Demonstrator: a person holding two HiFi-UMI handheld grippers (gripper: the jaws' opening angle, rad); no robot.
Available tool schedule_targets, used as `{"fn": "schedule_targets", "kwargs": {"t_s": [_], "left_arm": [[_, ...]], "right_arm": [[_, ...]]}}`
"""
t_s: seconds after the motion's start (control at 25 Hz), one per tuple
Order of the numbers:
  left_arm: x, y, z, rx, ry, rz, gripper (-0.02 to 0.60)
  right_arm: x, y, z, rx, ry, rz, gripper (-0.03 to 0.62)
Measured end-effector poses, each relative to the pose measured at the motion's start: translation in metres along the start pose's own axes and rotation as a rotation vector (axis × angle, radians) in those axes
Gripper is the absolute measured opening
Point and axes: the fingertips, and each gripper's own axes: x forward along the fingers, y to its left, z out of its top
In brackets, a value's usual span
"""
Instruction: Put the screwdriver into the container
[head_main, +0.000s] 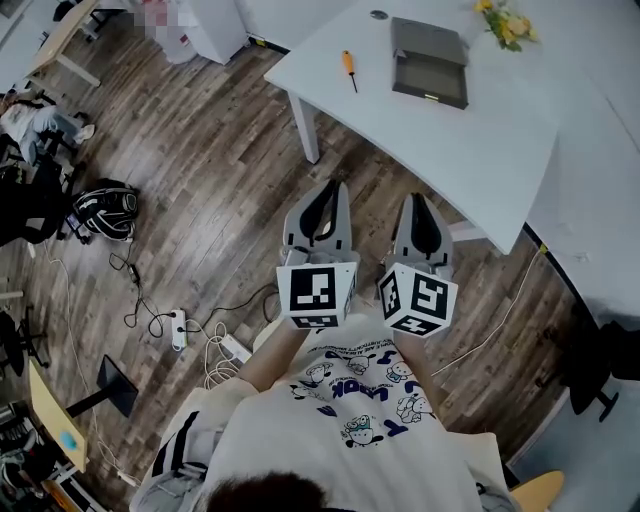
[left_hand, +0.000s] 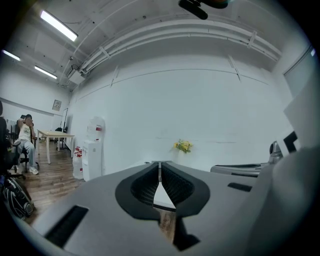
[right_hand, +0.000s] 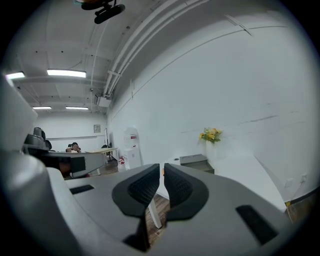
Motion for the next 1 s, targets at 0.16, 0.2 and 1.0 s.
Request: {"fn": "schedule_targets", "kwargs": {"t_s": [0.16, 0.2, 1.0], "left_arm": [[0.034, 0.009, -0.001, -0.001, 0.014, 0.001, 0.028], [0.043, 0.011, -0.001, -0.002, 0.018, 0.002, 0.028], [0.217, 0.066, 0.016, -0.020, 0.082, -0.029, 0.028]], "right_arm": [[0.033, -0.009, -0.001, 0.008, 0.018, 0.000, 0.044], [0.042, -0.012, -0.001, 0.009, 0.022, -0.001, 0.044], [0.217, -0.039, 0.024, 0.019, 0.073, -0.039, 0.044]]}}
